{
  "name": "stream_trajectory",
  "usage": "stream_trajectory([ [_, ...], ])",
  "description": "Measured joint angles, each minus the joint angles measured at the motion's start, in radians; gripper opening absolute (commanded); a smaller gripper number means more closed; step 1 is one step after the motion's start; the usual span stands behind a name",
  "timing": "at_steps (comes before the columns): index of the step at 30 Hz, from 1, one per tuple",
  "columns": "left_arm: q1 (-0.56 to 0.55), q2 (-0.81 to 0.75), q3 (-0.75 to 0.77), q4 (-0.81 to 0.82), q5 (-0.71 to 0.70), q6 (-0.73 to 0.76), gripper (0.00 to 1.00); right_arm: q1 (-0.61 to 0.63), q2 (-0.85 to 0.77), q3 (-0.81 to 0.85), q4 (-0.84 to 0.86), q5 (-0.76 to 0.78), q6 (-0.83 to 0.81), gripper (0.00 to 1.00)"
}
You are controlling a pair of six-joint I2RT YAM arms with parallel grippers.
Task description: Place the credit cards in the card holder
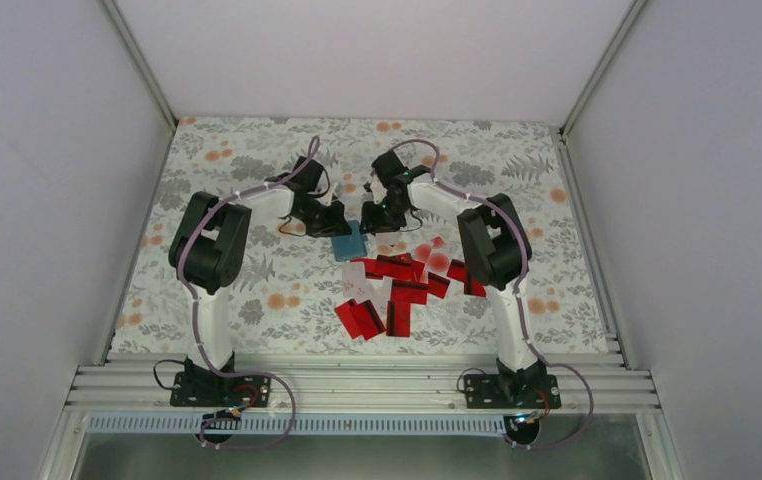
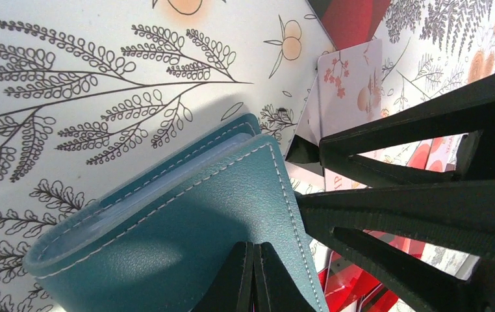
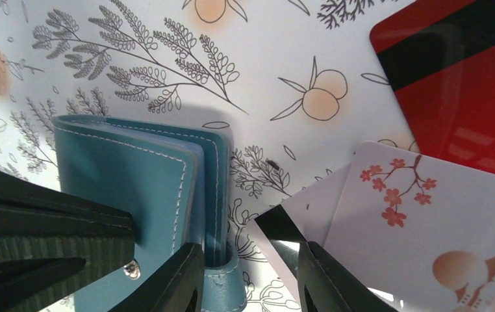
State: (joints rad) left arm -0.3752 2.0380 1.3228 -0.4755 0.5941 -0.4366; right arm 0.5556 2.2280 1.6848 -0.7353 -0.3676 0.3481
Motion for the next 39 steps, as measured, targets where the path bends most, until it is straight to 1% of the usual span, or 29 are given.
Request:
stream_trajectory([
  [6, 0.012, -0.001, -0.029, 0.049, 0.035, -0.010, 0.02, 0.016, 0.000, 0.008, -0.029, 0.050, -0.054, 0.38],
  [13, 0.035, -0.008, -0.108, 0.180, 0.112, -0.029, 0.02, 0.029, -0.005, 0.010, -0.072, 0.076, -0.134, 0.38],
  [17, 0.038, -0.008, -0.118, 0.208, 0.123, -0.029, 0.02, 0.040, -0.029, -0.020, -0.090, 0.110, -0.151, 0.39],
  [22, 0.038, -0.006, -0.119, 0.216, 0.126, -0.026, 0.02, 0.048, -0.056, -0.059, -0.095, 0.143, -0.158, 0.37],
  [25, 0.038, -0.009, -0.129, 0.235, 0.134, -0.015, 0.03, 0.049, -0.070, -0.076, -0.095, 0.139, -0.151, 0.37],
  [27, 0.038, -0.020, -0.142, 0.245, 0.127, 0.000, 0.05, 0.048, -0.075, -0.080, -0.098, 0.128, -0.135, 0.36],
  [30, 0.034, -0.053, -0.160, 0.236, 0.089, 0.031, 0.11, 0.045, -0.075, -0.073, -0.116, 0.119, -0.081, 0.35],
  [34, 0.026, -0.110, -0.167, 0.168, 0.027, 0.074, 0.18, 0.040, -0.073, -0.029, -0.130, 0.132, -0.017, 0.35],
  [39, 0.026, -0.184, -0.166, 0.068, -0.034, 0.120, 0.17, 0.036, -0.067, 0.032, -0.114, 0.139, 0.040, 0.34],
])
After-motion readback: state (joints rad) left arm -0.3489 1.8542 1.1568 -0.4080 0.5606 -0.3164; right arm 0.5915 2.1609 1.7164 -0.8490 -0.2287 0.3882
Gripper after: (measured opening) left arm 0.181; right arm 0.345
